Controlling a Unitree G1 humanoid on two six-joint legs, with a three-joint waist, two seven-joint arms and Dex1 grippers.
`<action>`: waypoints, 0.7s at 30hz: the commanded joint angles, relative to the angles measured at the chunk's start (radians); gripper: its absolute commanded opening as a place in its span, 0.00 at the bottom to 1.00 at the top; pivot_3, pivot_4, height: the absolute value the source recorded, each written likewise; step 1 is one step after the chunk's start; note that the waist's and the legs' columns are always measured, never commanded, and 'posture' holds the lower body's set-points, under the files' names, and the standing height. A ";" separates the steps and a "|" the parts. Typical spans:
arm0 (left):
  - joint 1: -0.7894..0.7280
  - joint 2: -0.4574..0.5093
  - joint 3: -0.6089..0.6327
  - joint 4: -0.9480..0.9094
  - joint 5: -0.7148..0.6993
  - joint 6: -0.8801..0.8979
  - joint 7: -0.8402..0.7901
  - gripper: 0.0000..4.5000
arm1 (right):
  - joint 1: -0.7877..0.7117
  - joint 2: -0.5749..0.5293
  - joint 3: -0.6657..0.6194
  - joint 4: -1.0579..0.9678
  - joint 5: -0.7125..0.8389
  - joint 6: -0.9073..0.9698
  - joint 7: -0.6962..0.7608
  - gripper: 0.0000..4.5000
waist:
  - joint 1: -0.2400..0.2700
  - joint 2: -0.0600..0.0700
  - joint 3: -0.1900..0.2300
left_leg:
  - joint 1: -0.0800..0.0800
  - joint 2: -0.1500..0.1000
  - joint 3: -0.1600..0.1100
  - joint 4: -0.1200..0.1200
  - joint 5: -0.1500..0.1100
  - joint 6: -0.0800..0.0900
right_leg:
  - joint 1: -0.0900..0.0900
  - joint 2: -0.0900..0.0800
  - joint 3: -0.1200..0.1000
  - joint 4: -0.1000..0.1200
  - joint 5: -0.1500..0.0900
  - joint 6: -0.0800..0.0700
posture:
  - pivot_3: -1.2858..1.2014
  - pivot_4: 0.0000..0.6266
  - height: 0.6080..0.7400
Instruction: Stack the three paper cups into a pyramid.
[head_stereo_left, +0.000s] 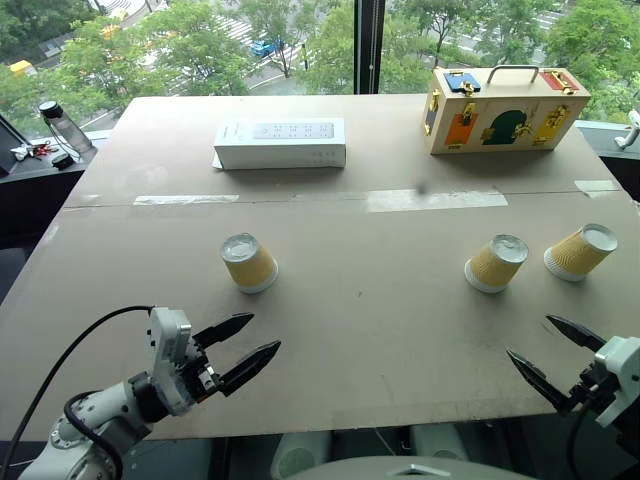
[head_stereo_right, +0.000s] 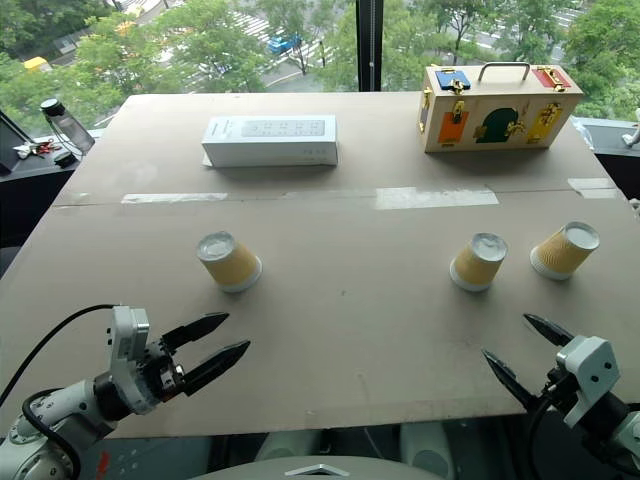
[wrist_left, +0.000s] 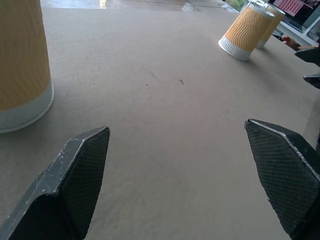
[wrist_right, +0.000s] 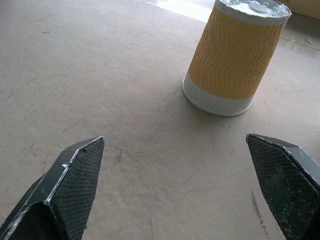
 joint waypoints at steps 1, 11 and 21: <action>-0.018 0.004 0.004 -0.028 0.000 -0.014 0.004 0.99 | -0.014 0.011 0.007 -0.017 0.002 -0.019 -0.008 1.00 | 0.000 0.000 0.000 | 0.000 0.000 0.000 0.000 0.000 0.000 | 0.000 0.000 0.000 0.000 0.000 0.000 | 0.52 0.24 1.00; -0.123 -0.039 0.043 0.098 -0.002 -0.049 0.036 0.99 | -0.068 -0.012 0.136 -0.202 0.049 0.027 0.022 1.00 | -0.004 0.001 0.000 | 0.000 0.000 0.001 0.000 0.000 0.000 | 0.000 0.002 0.000 0.000 0.001 -0.001 | 0.52 0.24 1.00; -0.295 0.028 0.102 0.292 0.058 -0.078 0.053 0.99 | -0.232 -0.120 0.280 -0.392 0.136 0.165 0.028 1.00 | 0.004 -0.005 -0.002 | 0.000 0.000 -0.003 0.001 0.000 0.000 | 0.000 0.004 -0.004 0.000 0.001 -0.001 | 0.52 0.24 1.00</action>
